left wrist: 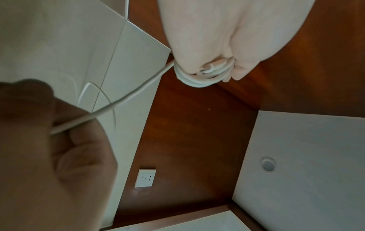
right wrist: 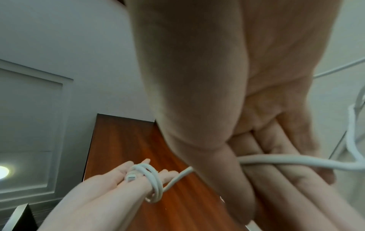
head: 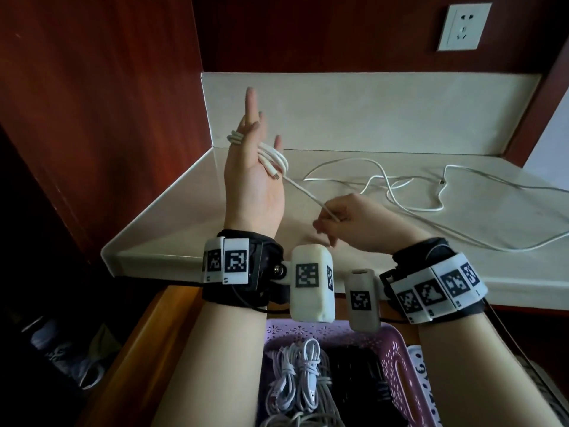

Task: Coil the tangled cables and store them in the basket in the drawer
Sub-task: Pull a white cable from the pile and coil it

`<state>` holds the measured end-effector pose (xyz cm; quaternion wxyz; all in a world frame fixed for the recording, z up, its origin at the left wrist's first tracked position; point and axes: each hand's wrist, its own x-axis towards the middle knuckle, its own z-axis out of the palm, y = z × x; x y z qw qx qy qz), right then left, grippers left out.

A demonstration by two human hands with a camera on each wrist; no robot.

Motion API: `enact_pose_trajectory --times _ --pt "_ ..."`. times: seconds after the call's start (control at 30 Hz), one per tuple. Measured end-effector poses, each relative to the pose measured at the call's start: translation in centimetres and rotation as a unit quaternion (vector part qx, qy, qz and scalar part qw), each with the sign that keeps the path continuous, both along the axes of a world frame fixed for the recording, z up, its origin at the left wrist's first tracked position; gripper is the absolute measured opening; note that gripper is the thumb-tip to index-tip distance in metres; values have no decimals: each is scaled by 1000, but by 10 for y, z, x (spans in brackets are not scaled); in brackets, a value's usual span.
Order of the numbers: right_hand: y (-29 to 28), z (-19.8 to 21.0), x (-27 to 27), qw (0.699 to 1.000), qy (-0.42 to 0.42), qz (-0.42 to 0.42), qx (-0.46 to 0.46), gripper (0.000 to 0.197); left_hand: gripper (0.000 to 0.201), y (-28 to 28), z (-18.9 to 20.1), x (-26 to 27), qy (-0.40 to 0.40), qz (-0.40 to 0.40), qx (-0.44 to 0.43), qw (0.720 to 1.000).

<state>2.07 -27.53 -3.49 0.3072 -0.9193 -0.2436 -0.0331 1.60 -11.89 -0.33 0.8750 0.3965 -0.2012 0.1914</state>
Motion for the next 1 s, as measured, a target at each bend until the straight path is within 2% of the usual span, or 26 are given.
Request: enact_pose_trajectory --times 0.13,0.23,0.3,0.37,0.43,0.5,0.57,0.67,0.73,0.77,0.83,0.9,0.97,1.0 --pt "-9 -2 5 999 13 -22 -41 19 45 -1 6 3 41 81 -23 996" --pt "-26 -1 10 994 10 -63 -92 24 53 10 3 8 24 126 -3 992" --pt "-34 2 11 995 -8 -82 -56 23 49 16 0 9 22 144 -7 989" --pt "-37 9 7 995 -30 -94 25 19 33 15 -3 9 40 157 -21 987" --pt "-37 17 0 990 -48 -97 96 27 25 13 -7 10 52 166 -14 985" --pt "-36 23 -10 987 -57 -71 136 36 23 8 -10 11 53 178 18 982" --pt "-38 27 -16 989 -35 -23 145 32 25 3 -10 10 46 187 45 980" --pt "-43 32 -21 994 19 30 107 23 24 -5 -13 10 56 191 57 978" --pt "-44 33 -22 994 35 53 92 22 14 -8 -18 13 68 188 76 977" --pt "-43 34 -23 993 34 59 95 23 13 -10 -20 16 72 195 95 973" --pt "-42 35 -25 988 22 72 131 23 25 -11 -24 18 69 205 161 963" --pt "-45 37 -25 978 3 79 193 19 37 -15 -28 21 56 194 271 941" --pt "-48 38 -23 967 -14 76 244 12 36 -21 -31 21 33 167 370 913" --pt "-49 37 -21 962 -25 67 262 13 29 -25 -31 19 22 141 390 910"
